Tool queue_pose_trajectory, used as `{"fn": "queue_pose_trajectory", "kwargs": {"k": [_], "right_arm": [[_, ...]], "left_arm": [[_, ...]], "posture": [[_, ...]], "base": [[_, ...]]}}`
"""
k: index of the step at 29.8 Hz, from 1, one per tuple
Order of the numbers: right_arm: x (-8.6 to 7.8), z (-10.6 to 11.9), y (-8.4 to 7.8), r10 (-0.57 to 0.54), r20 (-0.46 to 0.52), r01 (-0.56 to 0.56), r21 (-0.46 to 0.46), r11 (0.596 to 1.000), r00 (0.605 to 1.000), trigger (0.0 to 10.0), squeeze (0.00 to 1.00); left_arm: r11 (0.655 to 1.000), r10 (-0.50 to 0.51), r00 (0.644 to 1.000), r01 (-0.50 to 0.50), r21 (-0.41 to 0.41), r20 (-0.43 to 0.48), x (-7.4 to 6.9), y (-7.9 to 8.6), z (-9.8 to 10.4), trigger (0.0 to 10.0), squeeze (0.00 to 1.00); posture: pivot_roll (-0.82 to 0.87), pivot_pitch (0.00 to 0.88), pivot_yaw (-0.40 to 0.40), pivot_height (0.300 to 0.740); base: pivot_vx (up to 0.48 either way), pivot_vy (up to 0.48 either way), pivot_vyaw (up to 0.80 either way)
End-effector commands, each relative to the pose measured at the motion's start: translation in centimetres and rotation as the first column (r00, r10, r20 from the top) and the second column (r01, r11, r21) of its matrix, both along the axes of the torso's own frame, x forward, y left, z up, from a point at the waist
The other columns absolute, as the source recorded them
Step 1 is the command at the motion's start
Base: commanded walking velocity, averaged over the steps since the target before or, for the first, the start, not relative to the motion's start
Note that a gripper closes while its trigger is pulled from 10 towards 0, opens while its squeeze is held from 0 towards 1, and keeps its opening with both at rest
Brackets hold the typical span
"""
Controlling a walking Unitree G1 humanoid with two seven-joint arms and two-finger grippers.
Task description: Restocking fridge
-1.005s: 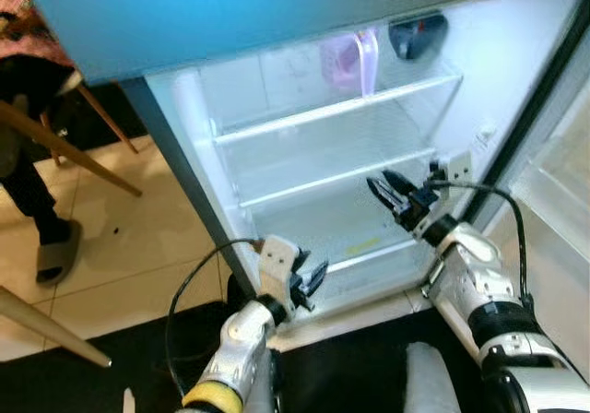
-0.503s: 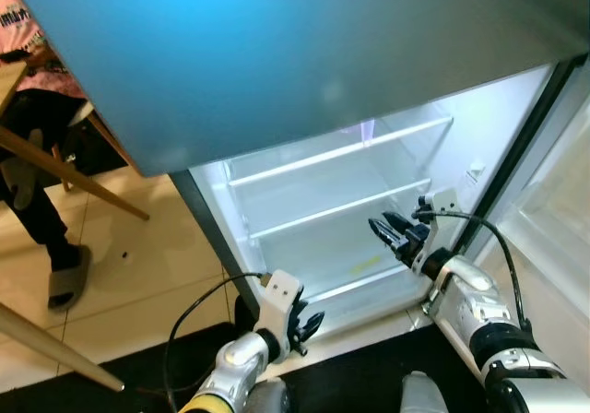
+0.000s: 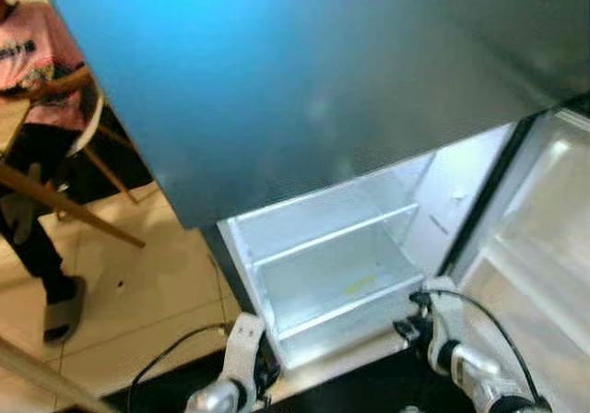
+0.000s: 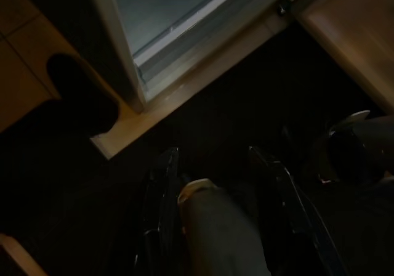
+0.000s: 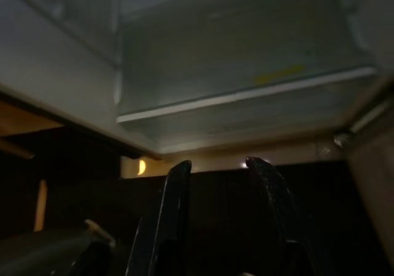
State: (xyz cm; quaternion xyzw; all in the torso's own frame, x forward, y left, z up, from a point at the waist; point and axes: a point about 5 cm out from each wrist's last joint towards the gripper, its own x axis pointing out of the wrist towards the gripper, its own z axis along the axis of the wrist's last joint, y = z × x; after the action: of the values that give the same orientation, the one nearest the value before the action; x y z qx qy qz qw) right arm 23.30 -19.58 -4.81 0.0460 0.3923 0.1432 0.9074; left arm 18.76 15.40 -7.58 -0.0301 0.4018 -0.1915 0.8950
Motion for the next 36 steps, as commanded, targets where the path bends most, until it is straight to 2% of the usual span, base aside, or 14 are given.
{"fn": "queue_pose_trajectory", "kwargs": {"k": [1, 2, 3, 6, 7, 10, 14, 20, 25, 29, 31, 34, 35, 36], "right_arm": [[-1.4, -1.0, -0.5, -0.061, -0.065, 0.060, -0.020, 0.998, 0.996, 10.0, 0.00], [-2.0, -1.4, -0.9, -0.096, -0.090, 0.093, -0.033, 0.995, 0.991, 10.0, 0.00], [-2.0, -1.4, -0.9, -0.096, -0.090, 0.093, -0.033, 0.995, 0.991, 10.0, 0.00], [-3.6, -2.2, -1.8, -0.165, -0.150, 0.158, -0.061, 0.986, 0.975, 10.0, 0.00], [-3.6, -2.2, -1.8, -0.165, -0.150, 0.158, -0.061, 0.986, 0.975, 10.0, 0.00], [-5.3, -3.0, -2.6, -0.213, -0.207, 0.198, -0.091, 0.976, 0.955, 10.0, 0.00], [-6.8, -3.6, -3.3, -0.231, -0.249, 0.204, -0.130, 0.970, 0.941, 10.0, 0.00], [-8.0, -3.9, -4.0, -0.260, -0.273, 0.212, -0.193, 0.958, 0.926, 10.0, 0.00], [-8.2, -4.1, -3.7, -0.268, -0.278, 0.213, -0.211, 0.954, 0.923, 10.0, 0.00], [-8.5, -4.5, -2.5, -0.203, -0.296, 0.144, -0.208, 0.967, 0.933, 10.0, 0.00], [-8.3, -4.5, -2.3, -0.198, -0.291, 0.142, -0.202, 0.969, 0.936, 10.0, 0.00], [-7.3, -4.1, -2.1, -0.207, -0.263, 0.160, -0.189, 0.969, 0.942, 10.0, 0.00], [-7.3, -4.1, -2.2, -0.194, -0.266, 0.142, -0.203, 0.969, 0.944, 10.0, 0.00], [-7.3, -4.1, -2.2, -0.194, -0.266, 0.142, -0.203, 0.969, 0.944, 10.0, 0.00]], "left_arm": [[0.996, 0.075, 0.993, -0.070, 0.053, -0.097, -2.1, 1.7, -1.1, 10.0, 0.00], [0.992, 0.111, 0.984, -0.102, 0.070, -0.138, -3.2, 2.2, -1.6, 10.0, 0.00], [0.992, 0.111, 0.984, -0.102, 0.070, -0.138, -3.2, 2.2, -1.6, 10.0, 0.00], [0.976, 0.202, 0.951, -0.177, 0.125, -0.236, -6.2, 3.7, -2.7, 10.0, 0.00], [0.976, 0.202, 0.951, -0.177, 0.125, -0.236, -6.2, 3.7, -2.7, 10.0, 0.00], [0.959, 0.270, 0.915, -0.228, 0.168, -0.300, -8.6, 4.5, -3.4, 10.0, 0.00], [0.948, 0.307, 0.896, -0.260, 0.182, -0.321, -9.7, 4.5, -3.6, 10.0, 0.00], [0.943, 0.324, 0.894, -0.280, 0.178, -0.311, -9.5, 4.2, -3.7, 10.0, 0.00], [0.938, 0.327, 0.901, -0.273, 0.215, -0.285, -8.7, 5.2, -3.4, 10.0, 0.00], [0.896, 0.421, 0.883, -0.368, 0.251, -0.208, -7.4, 7.3, -2.6, 10.0, 0.00], [0.884, 0.446, 0.875, -0.397, 0.247, -0.190, -7.1, 7.8, -2.4, 10.0, 0.00], [0.861, 0.483, 0.866, -0.443, 0.250, -0.130, -5.6, 8.8, -1.7, 10.0, 0.00], [0.844, 0.517, 0.849, -0.483, 0.234, -0.112, -5.1, 9.2, -1.4, 10.0, 0.00], [0.844, 0.517, 0.849, -0.483, 0.234, -0.112, -5.1, 9.2, -1.4, 10.0, 0.00]], "posture": [[-0.03, 0.000, 0.029, 0.720], [-0.03, 0.000, 0.027, 0.725], [-0.03, 0.000, 0.027, 0.725], [-0.04, 0.000, 0.025, 0.740], [-0.04, 0.000, 0.025, 0.740], [-0.04, 0.000, 0.015, 0.740], [-0.03, 0.000, 0.007, 0.740], [-0.03, 0.000, -0.007, 0.740], [-0.02, 0.000, -0.017, 0.740], [-0.02, 0.000, 0.022, 0.740], [-0.02, 0.000, 0.022, 0.740], [0.01, 0.000, 0.015, 0.740], [0.00, 0.000, 0.025, 0.740], [0.00, 0.000, 0.025, 0.740]], "base": [[0.000, 0.000, 0.00], [0.000, 0.000, 0.00], [0.000, 0.000, 0.00], [0.000, 0.000, 0.00], [0.000, 0.000, 0.00], [0.000, 0.000, 0.00], [0.000, 0.000, 0.00], [0.000, 0.000, 0.00], [0.000, 0.000, 0.00], [0.000, 0.000, 0.00], [0.000, 0.000, 0.00], [0.000, 0.000, 0.00], [0.000, 0.000, 0.00], [0.000, 0.000, 0.00]]}}
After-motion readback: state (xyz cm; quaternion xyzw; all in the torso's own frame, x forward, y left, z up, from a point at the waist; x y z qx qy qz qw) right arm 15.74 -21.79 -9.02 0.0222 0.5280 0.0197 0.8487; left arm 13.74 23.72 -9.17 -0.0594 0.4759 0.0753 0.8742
